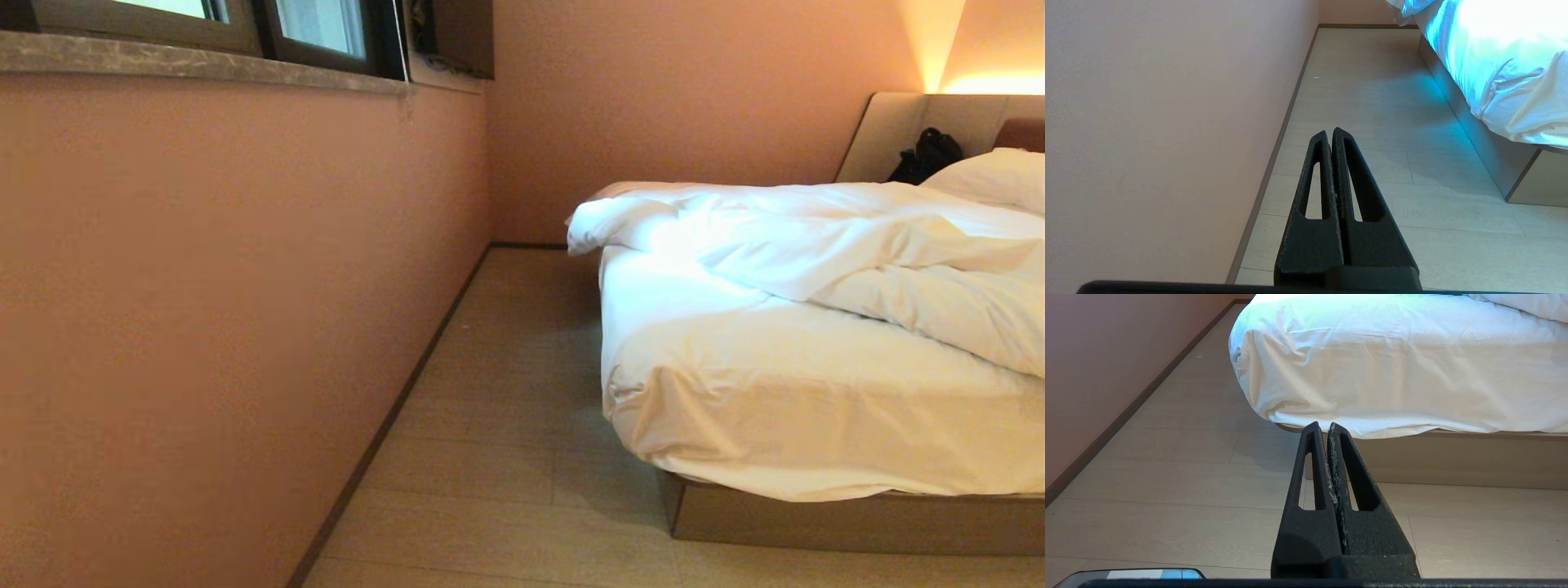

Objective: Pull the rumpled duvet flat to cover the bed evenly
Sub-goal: Hold the folded corner of the quilt

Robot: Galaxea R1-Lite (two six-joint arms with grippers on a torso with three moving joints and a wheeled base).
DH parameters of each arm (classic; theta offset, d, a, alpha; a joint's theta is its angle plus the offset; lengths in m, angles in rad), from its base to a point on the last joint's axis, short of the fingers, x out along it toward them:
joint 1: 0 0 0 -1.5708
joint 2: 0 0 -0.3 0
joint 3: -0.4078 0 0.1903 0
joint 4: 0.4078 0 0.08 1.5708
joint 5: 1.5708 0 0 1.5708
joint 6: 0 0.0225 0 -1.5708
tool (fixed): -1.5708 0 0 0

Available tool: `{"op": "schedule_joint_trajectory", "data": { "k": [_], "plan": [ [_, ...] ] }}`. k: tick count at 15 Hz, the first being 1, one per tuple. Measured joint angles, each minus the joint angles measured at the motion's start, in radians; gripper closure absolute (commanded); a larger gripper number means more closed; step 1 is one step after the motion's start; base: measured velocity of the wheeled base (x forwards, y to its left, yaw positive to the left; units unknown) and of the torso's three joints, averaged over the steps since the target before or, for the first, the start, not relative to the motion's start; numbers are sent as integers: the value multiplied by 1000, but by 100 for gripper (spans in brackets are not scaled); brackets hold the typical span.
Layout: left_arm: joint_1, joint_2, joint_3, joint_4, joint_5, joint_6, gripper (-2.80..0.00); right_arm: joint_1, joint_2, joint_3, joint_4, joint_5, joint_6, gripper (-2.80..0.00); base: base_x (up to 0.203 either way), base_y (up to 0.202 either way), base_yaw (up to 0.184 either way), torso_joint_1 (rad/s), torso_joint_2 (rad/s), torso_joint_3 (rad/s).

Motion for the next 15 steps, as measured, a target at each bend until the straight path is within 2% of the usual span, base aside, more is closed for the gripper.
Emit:
{"op": "schedule_joint_trajectory", "data": {
  "k": [2,11,15],
  "plan": [
    [0,0,0,0,0,-1,0,0,0,0,0,0,1,0,50,0,-4,-1,3,1],
    [-1,1,-6,13,1,10,0,0,0,0,0,0,0,0,196,0,2,3,2,2],
    [-1,2,-1,0,-1,9,0,0,0,0,0,0,1,0,31,0,0,1,-1,2]
  ]
}}
